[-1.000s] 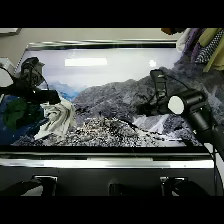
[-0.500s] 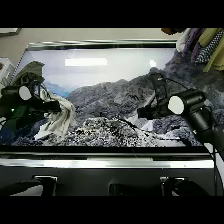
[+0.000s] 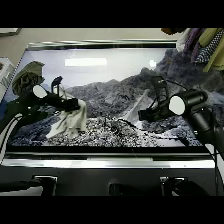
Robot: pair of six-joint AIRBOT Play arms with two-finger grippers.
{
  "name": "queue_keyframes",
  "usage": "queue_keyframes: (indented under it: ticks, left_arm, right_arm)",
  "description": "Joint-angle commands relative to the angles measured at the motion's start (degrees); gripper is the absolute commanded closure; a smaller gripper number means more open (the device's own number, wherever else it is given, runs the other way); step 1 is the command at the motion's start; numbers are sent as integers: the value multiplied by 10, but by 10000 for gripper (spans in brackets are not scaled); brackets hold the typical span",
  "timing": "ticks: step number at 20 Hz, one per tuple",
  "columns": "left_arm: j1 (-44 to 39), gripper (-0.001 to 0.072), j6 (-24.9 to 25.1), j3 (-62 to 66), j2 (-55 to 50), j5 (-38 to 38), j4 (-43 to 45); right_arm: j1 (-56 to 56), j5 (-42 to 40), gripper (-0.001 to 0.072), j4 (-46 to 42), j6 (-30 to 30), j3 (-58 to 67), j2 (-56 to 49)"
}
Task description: Fold the clothes and pants, and hang the long-sleeved shirts on hangers.
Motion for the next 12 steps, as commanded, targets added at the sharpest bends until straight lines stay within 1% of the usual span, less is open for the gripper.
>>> queue_keyframes:
  ticks: [1, 3, 6, 9, 10, 11, 12]
  left_arm:
    - [-95, 690, 34, 48, -4, 33, -151]
    - [-166, 690, 33, 84, -10, 80, -180]
    - [-257, 690, -5, 125, -30, 171, -195]
    - [-313, 690, -5, 136, -75, 229, -195]
    - [-322, 690, -5, 136, -97, 231, -195]
    - [-325, 685, -8, 136, -116, 226, -195]
    - [-323, 621, -23, 136, -133, 217, -195]
  right_arm:
    - [0, 43, 675, -14, 6, 0, 23]
    - [0, 70, 675, -41, 6, 0, 53]
    - [0, 122, 675, -114, 15, 0, 108]
    - [0, 146, 673, -175, 26, 0, 162]
    - [0, 146, 655, -186, 35, 0, 174]
    - [0, 141, 589, -196, 45, -2, 182]
    - [0, 132, 551, -202, 52, -5, 184]
